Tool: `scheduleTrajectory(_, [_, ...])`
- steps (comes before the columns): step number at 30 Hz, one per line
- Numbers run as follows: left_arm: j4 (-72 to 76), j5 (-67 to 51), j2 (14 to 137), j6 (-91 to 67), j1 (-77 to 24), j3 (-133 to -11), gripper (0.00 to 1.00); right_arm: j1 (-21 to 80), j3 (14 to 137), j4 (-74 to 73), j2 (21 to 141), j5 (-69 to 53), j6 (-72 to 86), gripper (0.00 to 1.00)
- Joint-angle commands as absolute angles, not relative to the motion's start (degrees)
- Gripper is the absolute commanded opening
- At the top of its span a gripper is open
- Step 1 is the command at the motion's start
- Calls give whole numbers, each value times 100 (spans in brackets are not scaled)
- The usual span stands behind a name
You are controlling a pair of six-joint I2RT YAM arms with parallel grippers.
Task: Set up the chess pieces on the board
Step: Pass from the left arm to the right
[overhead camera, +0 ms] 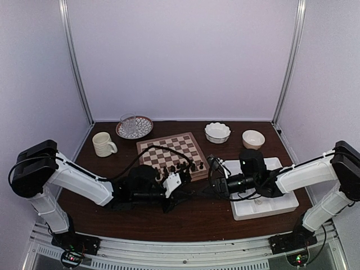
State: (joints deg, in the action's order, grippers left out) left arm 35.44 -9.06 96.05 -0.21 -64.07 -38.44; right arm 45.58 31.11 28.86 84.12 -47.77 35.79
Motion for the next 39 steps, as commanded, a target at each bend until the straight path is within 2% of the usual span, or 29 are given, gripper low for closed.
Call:
scheduleTrajectory(1, [4163,-1173,9468,224,-6436,-3719,11,4527,3153,3157,8598,-4944,3680,46])
scheduleTrajectory(7, [4175,-1228,9476,300,-6480,-3718,11,4526,3200,3421,8832,-5106,3824,35])
scheduleTrajectory(16, [4136,-1319,9530,316,-6495,-3763,11,4529,3228,3777,9052,-5302,4041,33])
scheduleTrajectory(27, [4038,-1327,9573,317,-6512,-3828,11,4527,3276,4059,9296,-5482,4226,21])
scheduleTrajectory(34, [4017,-1358,9598,329,-6530,-3855,11,4529,3287,4074,9314,-5490,4228,24])
scheduleTrajectory(39, [3983,-1362,9606,338,-6537,-3872,11,4529,3287,4118,9349,-5506,4253,20])
